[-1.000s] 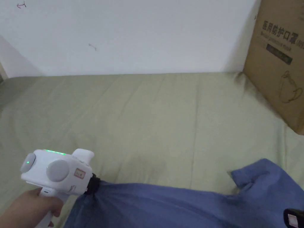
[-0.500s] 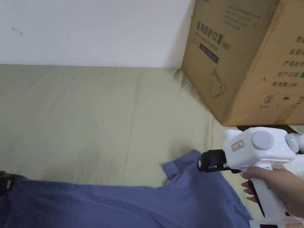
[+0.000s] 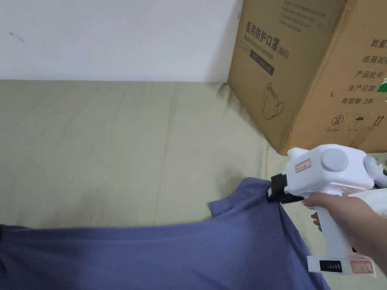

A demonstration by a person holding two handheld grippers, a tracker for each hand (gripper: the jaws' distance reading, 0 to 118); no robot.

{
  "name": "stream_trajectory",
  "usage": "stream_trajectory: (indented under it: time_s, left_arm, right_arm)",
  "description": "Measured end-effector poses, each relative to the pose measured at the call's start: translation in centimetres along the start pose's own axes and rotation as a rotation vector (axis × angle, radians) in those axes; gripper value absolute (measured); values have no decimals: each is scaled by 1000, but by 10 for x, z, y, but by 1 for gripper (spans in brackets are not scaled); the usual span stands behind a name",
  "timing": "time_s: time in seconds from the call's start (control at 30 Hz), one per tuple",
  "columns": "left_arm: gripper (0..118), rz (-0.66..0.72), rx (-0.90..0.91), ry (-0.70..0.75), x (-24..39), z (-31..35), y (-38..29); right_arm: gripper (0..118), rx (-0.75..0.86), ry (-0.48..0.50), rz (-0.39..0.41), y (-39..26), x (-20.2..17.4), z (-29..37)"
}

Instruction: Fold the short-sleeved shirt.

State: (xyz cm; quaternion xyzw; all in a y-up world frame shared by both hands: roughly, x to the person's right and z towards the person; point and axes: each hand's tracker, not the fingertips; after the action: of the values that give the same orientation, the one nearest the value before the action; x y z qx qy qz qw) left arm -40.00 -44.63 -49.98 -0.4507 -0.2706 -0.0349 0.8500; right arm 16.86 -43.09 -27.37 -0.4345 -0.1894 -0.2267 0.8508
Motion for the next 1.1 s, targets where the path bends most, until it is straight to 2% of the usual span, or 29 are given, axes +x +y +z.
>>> stream_trajectory:
  time_s: [0.13, 0.3, 0.37, 0.5, 0.7, 0.77, 0.9, 1.03, 1.07, 1.1]
  left_arm:
    - [1, 14, 52, 18, 1, 12, 10]
    - [1, 21, 69, 4, -2, 34, 5]
    - [1, 18, 70, -9, -3, 48, -8]
    - [1, 62, 88, -71, -6, 93, -52]
    - [1, 25, 106, -98, -6, 156, -142]
    - [1, 14, 87, -100, -2, 164, -171]
    - [1, -6, 44, -71, 3, 155, -210]
    - [3, -46, -3, -7, 1, 130, -234]
    - [6, -43, -13, 0, 2, 124, -238]
    - [24, -39, -33, 22, 1, 121, -240]
  right_arm:
    - [0, 97, 19, -5, 16, -11, 36]
    - [0, 105, 29, -14, -2, -17, 65]
    - [0, 116, 22, -1, -25, -16, 78]
    - [0, 151, 58, -50, -94, -3, 119]
    - [0, 158, 65, -35, -212, 21, 169]
    - [0, 147, 48, -47, -242, 28, 173]
    - [0, 103, 15, -121, -275, 38, 158]
    - [0, 92, -80, -75, -286, 36, 128]
    - [0, 86, -91, -61, -286, 33, 122]
    - [5, 86, -106, -45, -286, 29, 119]
